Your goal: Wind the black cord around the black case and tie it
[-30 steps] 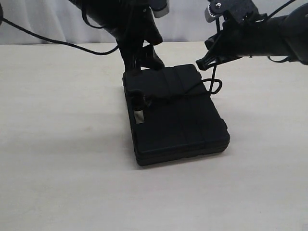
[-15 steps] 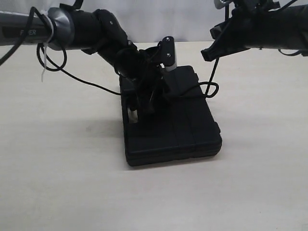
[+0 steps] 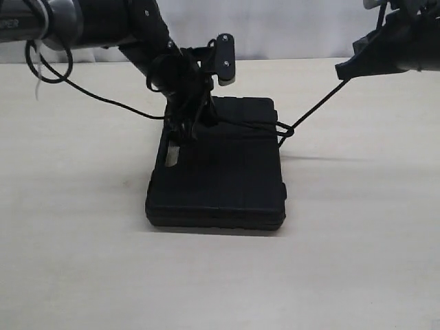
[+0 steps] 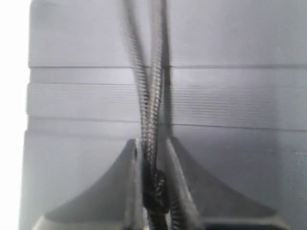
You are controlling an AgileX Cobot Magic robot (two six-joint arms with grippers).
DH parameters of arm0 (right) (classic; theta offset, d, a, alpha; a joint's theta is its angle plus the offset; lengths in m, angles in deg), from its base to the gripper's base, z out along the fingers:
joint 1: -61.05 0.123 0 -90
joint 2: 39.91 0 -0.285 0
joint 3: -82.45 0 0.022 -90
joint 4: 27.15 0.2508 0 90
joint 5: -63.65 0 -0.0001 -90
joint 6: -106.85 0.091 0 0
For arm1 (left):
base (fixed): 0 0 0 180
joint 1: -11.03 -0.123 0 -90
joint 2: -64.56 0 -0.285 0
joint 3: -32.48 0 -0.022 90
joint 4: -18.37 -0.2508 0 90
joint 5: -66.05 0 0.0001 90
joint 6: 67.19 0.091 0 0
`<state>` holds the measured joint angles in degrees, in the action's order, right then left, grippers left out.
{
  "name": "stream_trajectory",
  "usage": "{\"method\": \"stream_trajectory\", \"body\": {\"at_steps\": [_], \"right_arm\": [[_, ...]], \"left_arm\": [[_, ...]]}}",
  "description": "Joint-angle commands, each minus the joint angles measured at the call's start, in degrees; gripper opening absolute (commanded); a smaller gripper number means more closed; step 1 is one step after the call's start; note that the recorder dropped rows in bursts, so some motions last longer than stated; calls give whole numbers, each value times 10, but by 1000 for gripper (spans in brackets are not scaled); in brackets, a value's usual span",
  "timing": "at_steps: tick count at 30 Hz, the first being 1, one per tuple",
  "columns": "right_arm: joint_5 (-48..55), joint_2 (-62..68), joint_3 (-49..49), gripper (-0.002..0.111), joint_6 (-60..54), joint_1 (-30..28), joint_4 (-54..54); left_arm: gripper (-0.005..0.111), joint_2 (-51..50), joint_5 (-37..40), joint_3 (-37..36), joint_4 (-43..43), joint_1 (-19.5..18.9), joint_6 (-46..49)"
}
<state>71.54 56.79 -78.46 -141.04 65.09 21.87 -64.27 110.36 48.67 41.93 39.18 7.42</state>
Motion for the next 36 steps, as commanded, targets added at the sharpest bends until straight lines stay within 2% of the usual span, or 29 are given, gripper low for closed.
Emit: {"method": "stream_trajectory", "body": {"at_steps": [1, 5, 8, 14, 17, 20, 23, 25, 27, 30, 32, 34, 36], "right_arm": [[-11, -21, 4, 4, 2, -9, 0], [-43, -59, 32, 4, 2, -9, 0], [-79, -70, 48, 4, 0, -9, 0], [-84, -71, 56, 4, -1, -12, 0], [-95, -71, 78, 4, 0, -48, 3], [-68, -71, 84, 4, 27, -97, 3], [-60, -56, 86, 4, 28, -102, 3], [-70, -34, 86, 4, 28, -101, 3], [-87, -17, 86, 4, 27, -101, 3], [-88, -11, 86, 4, 27, -101, 3], [-89, -8, 86, 4, 27, -101, 3], [-89, -8, 86, 4, 27, -101, 3], [-89, -8, 86, 4, 27, -101, 3]], "left_arm": [[0, 15, 51, -1, -26, -30, -16], [0, -8, 65, -1, -33, -55, -44], [0, -14, 59, -1, -33, -55, -44], [0, -14, 55, -1, -54, -55, -44], [0, -14, 70, -1, -90, -55, -44], [0, -14, 85, -1, -87, -55, -46], [1, -14, 44, -1, -52, -55, -46], [9, -14, 34, -1, -50, -55, -46], [25, -14, 40, -1, -63, -55, -59], [46, -14, 87, -1, -83, -55, -59], [51, -14, 99, -1, -84, -55, -59], [51, -14, 76, -1, -72, -54, -59], [51, -14, 31, -1, 2, -54, -57]]}}
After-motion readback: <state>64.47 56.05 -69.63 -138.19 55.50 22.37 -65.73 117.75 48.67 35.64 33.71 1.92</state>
